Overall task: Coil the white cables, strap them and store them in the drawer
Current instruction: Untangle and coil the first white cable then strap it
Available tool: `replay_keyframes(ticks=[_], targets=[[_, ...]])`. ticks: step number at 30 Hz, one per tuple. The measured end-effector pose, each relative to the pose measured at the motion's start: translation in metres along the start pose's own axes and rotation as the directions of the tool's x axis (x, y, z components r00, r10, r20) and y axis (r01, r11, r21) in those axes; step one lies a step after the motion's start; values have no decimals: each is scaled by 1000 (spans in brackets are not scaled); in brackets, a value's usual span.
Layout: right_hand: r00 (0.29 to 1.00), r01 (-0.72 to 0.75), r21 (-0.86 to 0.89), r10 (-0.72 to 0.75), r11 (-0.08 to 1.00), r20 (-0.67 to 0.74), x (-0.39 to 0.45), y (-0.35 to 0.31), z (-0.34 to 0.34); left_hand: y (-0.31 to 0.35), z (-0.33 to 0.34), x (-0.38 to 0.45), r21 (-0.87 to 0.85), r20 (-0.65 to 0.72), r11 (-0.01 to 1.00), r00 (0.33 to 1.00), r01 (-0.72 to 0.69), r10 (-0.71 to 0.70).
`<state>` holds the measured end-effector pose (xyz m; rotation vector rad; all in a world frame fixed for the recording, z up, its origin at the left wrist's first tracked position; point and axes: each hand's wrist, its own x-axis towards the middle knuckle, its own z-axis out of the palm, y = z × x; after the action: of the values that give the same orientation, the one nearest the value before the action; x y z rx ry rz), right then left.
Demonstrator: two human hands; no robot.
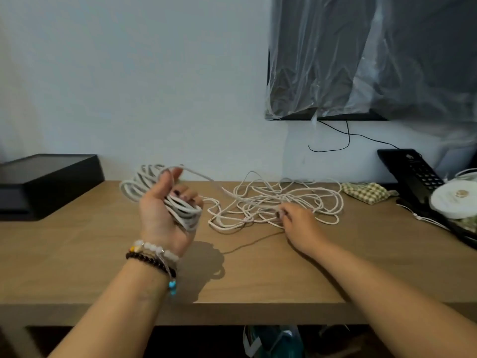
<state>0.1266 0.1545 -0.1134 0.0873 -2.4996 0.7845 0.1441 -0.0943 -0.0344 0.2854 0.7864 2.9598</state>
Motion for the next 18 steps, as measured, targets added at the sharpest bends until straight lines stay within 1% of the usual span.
replay_keyframes(ticks=[2,4,6,8,9,12,14,16,18], targets=[[995,-98,5,98,995,-34,12,8,-11,18,6,1,8,-35,1000,999,-27,27],[991,-130,-7,130,992,-26,28,2,-24,24,9,-1,78,-55,997,998,0,4],[991,-135,6,134,991,13,50,-17,-40,20,6,-3,138,-70,989,996,61,-52],[983,-183,130,181,974,30,77,-40,-62,14,-1,-5,187,-101,976,990,115,-98],[980,-196,191,197,962,13,91,-52,-75,11,-4,-6,205,-118,969,986,139,-116],[983,-101,264,138,959,-124,127,-99,-122,1,-10,-9,234,-170,953,973,194,-157],[967,-17,356,106,934,-232,137,-138,-155,-6,-10,-11,259,-181,942,969,213,-169],[945,121,479,47,870,-324,134,-174,-174,-11,-6,-11,295,-166,930,970,221,-178],[916,300,528,-84,795,-393,116,-193,-175,-15,2,-10,328,-141,918,972,223,-185]])
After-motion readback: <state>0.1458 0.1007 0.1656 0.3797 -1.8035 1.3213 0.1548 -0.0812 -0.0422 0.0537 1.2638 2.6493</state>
